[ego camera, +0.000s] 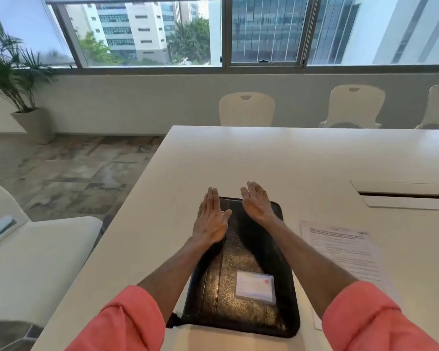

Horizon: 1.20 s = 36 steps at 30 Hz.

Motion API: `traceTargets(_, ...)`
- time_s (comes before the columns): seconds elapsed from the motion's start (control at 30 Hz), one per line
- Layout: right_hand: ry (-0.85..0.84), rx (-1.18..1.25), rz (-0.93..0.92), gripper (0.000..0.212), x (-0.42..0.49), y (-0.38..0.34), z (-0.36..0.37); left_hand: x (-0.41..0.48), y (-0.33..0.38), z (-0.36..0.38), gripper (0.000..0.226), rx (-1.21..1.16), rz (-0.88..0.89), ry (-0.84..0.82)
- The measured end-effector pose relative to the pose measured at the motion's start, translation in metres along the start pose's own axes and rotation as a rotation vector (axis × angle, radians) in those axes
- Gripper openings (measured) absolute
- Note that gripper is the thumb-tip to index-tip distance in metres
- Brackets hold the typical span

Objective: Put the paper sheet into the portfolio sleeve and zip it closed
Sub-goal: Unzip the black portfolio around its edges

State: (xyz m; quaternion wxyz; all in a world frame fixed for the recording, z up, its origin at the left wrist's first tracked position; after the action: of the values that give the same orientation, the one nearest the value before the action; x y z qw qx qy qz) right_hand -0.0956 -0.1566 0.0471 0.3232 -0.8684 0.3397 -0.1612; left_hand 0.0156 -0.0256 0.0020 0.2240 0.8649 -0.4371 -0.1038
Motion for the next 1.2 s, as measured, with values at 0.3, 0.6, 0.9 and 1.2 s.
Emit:
traceTargets(0.3, -0.134, -0.130, -0.084, 0.062, 0.019, 0.014, 0.039, 0.021, -0.017, 0.008, 0.092, -0.006, -0.045, -0.038)
traceTargets(0.6, -0.156, -0.269, -0.204, 0.048, 0.062, 0.002, 0.055, 0.023, -0.035, 0.025, 0.094, -0.065, -0.070, -0.044)
traceTargets(0.9, -0.316, -0.263, -0.299, 0.055, 0.095, -0.015, 0.069, 0.023, -0.039, 0.033, 0.097, -0.091, -0.074, 0.001)
traceTargets(1.2, -0.323, -0.260, -0.345, 0.041, 0.119, -0.016, 0.064, 0.021, -0.039, 0.031, 0.094, -0.075, -0.087, 0.004)
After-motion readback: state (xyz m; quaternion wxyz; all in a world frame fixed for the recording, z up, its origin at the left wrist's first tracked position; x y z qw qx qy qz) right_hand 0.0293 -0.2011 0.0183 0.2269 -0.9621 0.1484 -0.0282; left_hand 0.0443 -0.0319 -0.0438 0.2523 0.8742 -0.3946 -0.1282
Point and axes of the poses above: each hand's wrist, its own x-axis towards the middle knuckle, its own z-axis out of the palm, y = z × x, the point moved 3 cm from there along x, towards the middle knuckle, and after that the axes turned 6 degrees about -z, right-handed, at the moved point
